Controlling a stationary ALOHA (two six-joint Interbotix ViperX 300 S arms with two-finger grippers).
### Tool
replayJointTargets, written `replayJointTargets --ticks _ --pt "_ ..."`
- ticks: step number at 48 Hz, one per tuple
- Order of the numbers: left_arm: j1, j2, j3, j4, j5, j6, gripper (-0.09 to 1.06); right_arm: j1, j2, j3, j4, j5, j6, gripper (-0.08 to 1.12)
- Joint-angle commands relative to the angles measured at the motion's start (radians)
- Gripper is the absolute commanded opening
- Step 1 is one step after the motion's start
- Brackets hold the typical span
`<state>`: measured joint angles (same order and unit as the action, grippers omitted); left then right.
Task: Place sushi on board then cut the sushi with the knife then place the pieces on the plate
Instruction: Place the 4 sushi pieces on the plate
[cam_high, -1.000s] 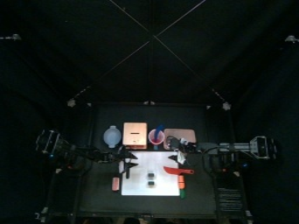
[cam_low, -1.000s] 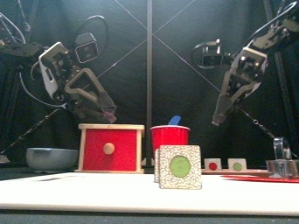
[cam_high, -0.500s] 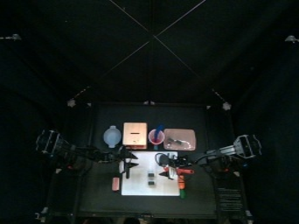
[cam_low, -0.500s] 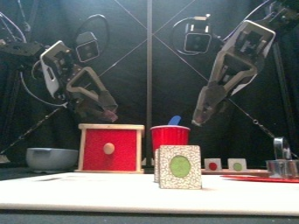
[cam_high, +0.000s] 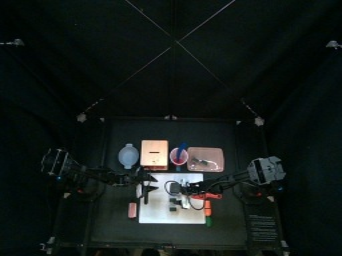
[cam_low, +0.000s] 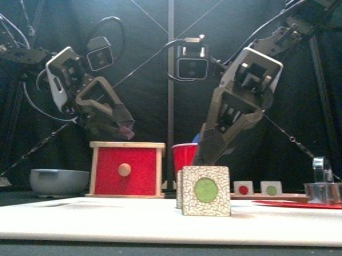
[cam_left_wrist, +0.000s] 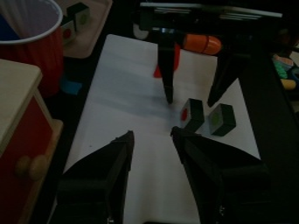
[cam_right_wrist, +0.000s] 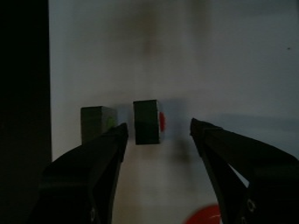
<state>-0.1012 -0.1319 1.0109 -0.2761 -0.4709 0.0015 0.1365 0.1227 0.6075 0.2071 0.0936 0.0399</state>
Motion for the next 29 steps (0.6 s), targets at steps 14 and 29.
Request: replayJointTargets --ticks 14,29 --pt "0.002 -0.003 -0.012 0.002 -0.003 0.003 0.79 0.009 0.058 -0.083 -0.014 0.008 0.0 0.74" --pt "0.0 -0.005 -0.011 0.002 -0.003 0.003 0.79 0.0 -0.009 -0.066 -0.015 0.083 0.0 0.52"
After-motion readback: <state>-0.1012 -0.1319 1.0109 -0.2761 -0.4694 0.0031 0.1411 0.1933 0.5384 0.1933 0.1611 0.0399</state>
